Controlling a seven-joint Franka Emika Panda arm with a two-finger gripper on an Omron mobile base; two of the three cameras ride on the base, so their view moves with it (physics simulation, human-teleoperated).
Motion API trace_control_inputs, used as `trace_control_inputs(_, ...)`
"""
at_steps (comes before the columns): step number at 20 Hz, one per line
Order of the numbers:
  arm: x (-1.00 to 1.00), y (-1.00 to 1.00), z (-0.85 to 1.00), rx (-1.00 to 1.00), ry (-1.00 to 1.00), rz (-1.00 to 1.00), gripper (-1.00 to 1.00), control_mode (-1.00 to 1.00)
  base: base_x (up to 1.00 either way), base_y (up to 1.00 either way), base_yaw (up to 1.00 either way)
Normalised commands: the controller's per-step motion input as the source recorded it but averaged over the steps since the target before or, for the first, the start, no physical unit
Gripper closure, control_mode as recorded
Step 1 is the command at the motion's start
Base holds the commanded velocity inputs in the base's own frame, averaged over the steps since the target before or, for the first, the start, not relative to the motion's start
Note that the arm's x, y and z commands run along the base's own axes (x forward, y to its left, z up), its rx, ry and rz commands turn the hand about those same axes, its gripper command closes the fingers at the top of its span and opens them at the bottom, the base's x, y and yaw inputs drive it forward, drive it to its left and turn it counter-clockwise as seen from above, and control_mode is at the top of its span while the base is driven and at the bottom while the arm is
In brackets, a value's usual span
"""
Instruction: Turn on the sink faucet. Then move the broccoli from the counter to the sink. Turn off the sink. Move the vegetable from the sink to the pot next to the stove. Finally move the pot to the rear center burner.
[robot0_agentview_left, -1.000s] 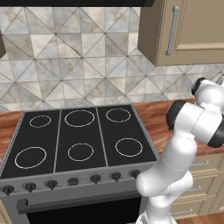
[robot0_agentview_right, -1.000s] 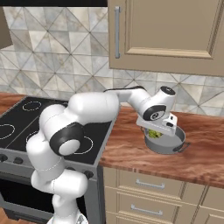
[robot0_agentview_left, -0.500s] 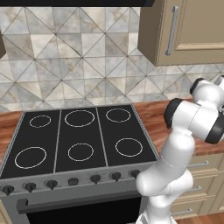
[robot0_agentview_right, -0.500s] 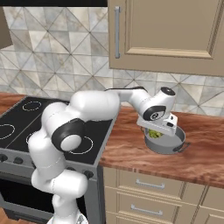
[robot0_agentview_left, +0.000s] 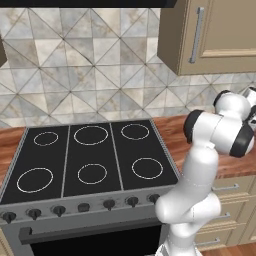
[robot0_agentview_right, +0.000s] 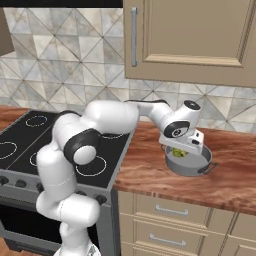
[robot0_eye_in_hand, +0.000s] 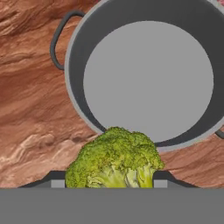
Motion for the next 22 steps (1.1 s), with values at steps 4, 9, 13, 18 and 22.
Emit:
trace_control_inputs(4,0.23,-0.12,-0.11,-0.03,0.00,0.00,1.00,-1.00,0.00,0.00,0.00)
trace_control_inputs(9,0.43,0.00,-0.25,0.00,0.01,0.00,1.00,-1.00,0.00,0.00,0.00)
trace_control_inputs(13,0.34,-0.04,-0.25,0.00,0.01,0.00,1.00,-1.00,0.00,0.00,0.00)
trace_control_inputs(18,0.15,-0.30,-0.20,0.00,0.00,0.00,1.00,-1.00,0.00,0.00,0.00)
trace_control_inputs(22,0.27,-0.28,-0.25,0.00,0.01,0.00,1.00,-1.00,0.00,0.00,0.00)
